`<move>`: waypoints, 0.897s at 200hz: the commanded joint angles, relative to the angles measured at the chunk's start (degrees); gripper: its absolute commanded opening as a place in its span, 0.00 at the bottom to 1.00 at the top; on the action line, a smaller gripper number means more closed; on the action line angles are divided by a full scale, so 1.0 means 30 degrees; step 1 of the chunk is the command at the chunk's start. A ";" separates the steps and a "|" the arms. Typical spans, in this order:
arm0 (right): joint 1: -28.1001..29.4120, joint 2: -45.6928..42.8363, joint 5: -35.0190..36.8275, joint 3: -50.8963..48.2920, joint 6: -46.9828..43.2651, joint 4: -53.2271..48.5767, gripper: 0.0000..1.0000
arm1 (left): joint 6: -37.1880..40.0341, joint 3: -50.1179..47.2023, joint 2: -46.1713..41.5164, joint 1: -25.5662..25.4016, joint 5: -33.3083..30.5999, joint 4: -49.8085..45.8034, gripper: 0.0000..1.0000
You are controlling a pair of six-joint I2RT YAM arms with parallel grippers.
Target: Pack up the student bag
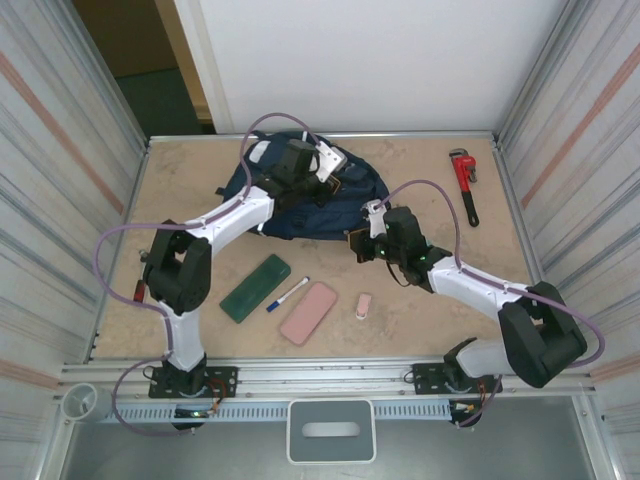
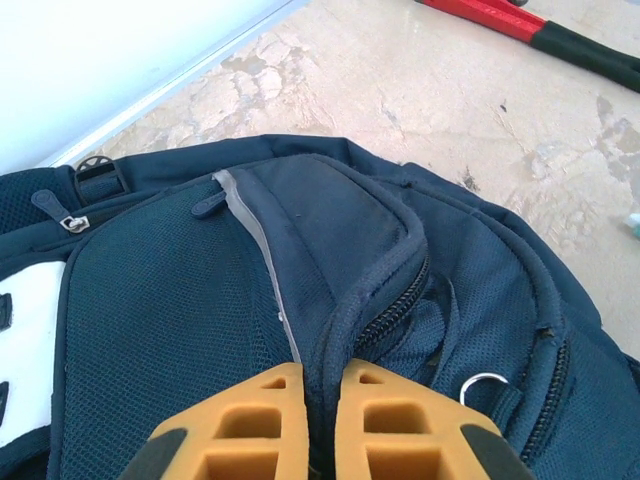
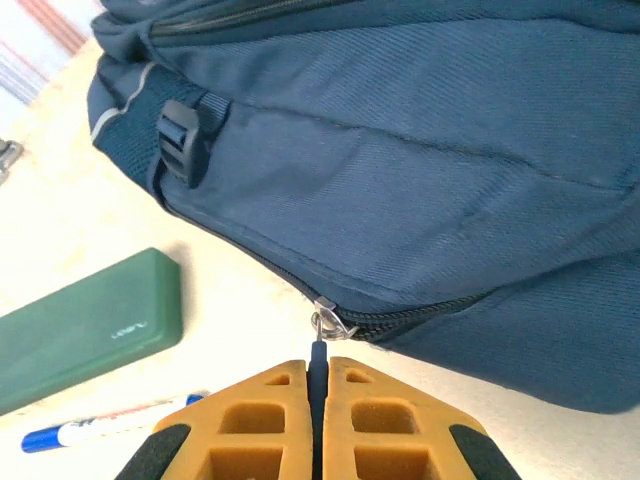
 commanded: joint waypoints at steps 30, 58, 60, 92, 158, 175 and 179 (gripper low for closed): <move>0.0839 -0.0254 -0.1320 0.0178 0.0589 0.0494 0.00 | -0.1472 0.1192 0.0449 -0.0113 -0.2115 0.1080 0.00; 0.0173 -0.1038 0.1386 -0.0181 0.0869 -0.0468 0.00 | 0.0112 0.0348 -0.0022 -0.0043 -0.0948 0.1610 0.00; 0.0172 -0.1140 0.1601 -0.0188 0.0827 -0.0563 0.00 | 0.0273 0.0293 -0.0050 0.0006 -0.0793 0.1623 0.00; 0.0370 -0.2646 0.6454 0.0135 0.0012 -0.3698 0.00 | 0.4162 -0.1686 -0.0846 0.0752 0.1496 0.2407 0.00; -0.2650 -0.3459 1.1848 0.0547 -0.0209 -0.6901 0.00 | 1.1968 -0.5001 -0.1202 0.2664 0.5634 0.3737 0.00; -0.3793 -0.2868 1.0011 0.0860 -0.0163 -0.6700 0.00 | 1.2751 -0.5102 -0.1202 0.2777 0.6399 0.3673 0.00; -0.4031 -0.2687 0.9593 0.0987 -0.0148 -0.6677 0.00 | 1.2880 -0.5106 -0.1202 0.2850 0.6729 0.3685 0.00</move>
